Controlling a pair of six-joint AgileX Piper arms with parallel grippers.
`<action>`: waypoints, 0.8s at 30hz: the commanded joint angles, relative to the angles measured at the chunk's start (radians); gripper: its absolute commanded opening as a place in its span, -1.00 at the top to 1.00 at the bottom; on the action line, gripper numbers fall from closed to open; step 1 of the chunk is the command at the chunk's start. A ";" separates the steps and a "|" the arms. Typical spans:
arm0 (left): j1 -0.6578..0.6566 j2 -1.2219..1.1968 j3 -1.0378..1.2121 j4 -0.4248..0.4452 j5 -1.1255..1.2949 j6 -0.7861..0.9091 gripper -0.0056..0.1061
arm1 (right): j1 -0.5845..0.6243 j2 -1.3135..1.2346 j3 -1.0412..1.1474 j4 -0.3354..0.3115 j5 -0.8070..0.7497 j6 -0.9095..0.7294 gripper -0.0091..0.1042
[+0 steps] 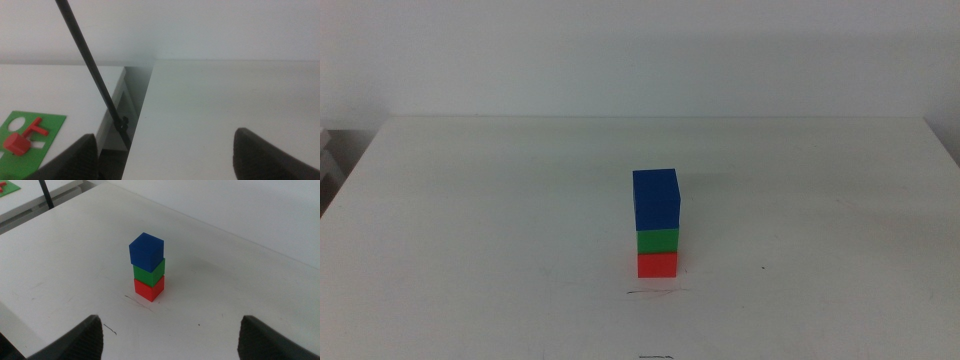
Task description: Stack red cubes first, then green, then blue cubes in a specific spot.
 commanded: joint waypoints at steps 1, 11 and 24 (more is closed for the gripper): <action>0.001 -0.012 -0.017 0.007 -0.076 -0.003 -0.73 | -0.003 0.006 -0.022 -0.011 -0.067 -0.014 -0.51; 0.001 -0.142 0.168 -0.122 -0.156 -0.003 -0.73 | -0.036 -0.007 0.092 -0.070 -0.259 -0.014 -0.51; 0.001 -0.460 0.535 -0.115 -0.258 -0.003 -0.73 | -0.343 -0.145 0.407 0.023 -0.527 -0.014 -0.51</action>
